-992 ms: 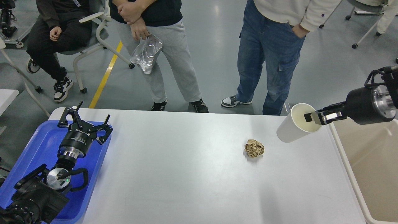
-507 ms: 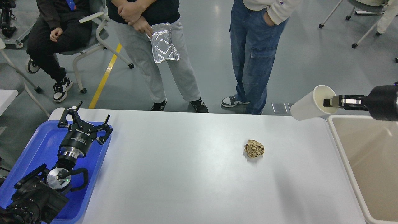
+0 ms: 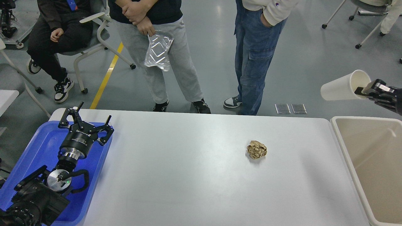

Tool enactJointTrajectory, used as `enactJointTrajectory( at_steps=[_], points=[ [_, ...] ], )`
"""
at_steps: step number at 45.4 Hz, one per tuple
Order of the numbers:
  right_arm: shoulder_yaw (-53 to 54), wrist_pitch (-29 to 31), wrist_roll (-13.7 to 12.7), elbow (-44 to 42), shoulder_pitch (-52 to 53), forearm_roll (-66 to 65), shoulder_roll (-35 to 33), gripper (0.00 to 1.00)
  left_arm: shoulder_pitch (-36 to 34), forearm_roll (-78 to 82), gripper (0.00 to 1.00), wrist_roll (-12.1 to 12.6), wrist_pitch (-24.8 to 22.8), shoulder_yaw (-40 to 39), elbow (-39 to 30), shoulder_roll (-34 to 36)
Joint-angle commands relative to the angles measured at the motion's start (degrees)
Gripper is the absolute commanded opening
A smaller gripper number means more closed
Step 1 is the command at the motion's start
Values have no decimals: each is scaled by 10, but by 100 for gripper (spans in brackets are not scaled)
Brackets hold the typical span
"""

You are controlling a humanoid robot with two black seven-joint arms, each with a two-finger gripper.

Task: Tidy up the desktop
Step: 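Lower the cup into the beige bin and open the right gripper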

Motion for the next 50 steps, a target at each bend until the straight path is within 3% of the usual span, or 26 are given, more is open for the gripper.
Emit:
enactJointTrajectory(
  at_steps=[1,14,31,38,50],
  points=[
    [6,-39,1,-84,-50,128,24,0,0,0,100,0,0,0,0,0],
    [60,-61,0,-214,-172,311,100,0,0,0,100,0,0,0,0,0],
    [216,-102,-1,-363,-329,358,203,0,0,0,100,0,0,0,0,0],
    [238,-98,-9,-460,-359,411,279,0,0,0,100,0,0,0,1,0],
    [232,-102,-18,-549,-366,436,364,0,0,0,100,0,0,0,0,0]
  ],
)
